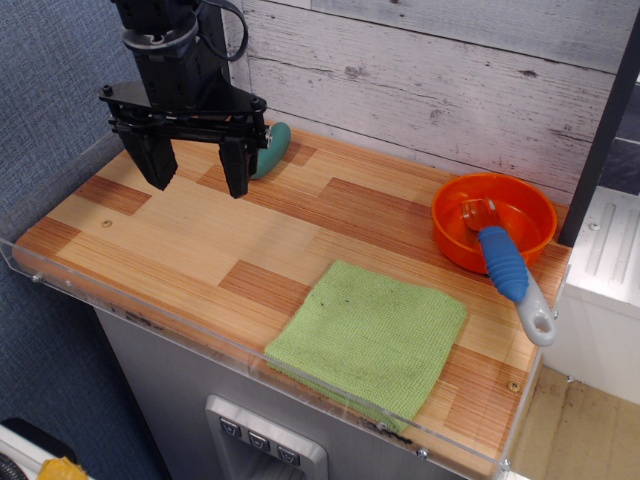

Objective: Put the spoon on the other side of the green rag perpendicular to the pickle.

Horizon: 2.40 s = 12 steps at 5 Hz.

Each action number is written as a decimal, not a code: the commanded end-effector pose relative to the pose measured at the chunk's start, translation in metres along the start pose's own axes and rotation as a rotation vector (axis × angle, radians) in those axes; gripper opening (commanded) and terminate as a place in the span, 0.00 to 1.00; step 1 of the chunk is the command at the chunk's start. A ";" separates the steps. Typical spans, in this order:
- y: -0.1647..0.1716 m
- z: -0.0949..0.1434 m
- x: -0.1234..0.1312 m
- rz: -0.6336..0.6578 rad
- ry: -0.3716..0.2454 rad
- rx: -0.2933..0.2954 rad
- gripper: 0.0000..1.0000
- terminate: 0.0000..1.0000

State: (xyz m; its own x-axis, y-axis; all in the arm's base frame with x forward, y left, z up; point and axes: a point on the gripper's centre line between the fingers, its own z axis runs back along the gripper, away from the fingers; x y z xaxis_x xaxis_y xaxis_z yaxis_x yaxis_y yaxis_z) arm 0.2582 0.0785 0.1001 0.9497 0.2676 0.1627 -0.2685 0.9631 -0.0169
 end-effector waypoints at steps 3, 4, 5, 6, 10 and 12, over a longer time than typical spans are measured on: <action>-0.073 0.024 0.020 -0.023 -0.031 -0.032 1.00 0.00; -0.108 0.035 0.025 -0.039 -0.069 -0.068 1.00 0.00; -0.149 0.034 0.025 -0.065 -0.090 -0.114 1.00 0.00; -0.186 0.033 0.023 -0.074 -0.083 -0.111 1.00 0.00; -0.212 -0.012 0.020 0.106 -0.034 -0.068 1.00 0.00; -0.211 -0.029 0.021 0.119 -0.014 -0.057 1.00 0.00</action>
State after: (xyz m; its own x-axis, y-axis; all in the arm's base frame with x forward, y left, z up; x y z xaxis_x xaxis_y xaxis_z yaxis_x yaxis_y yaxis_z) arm 0.3358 -0.1204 0.0653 0.9160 0.3743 0.1442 -0.3678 0.9272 -0.0702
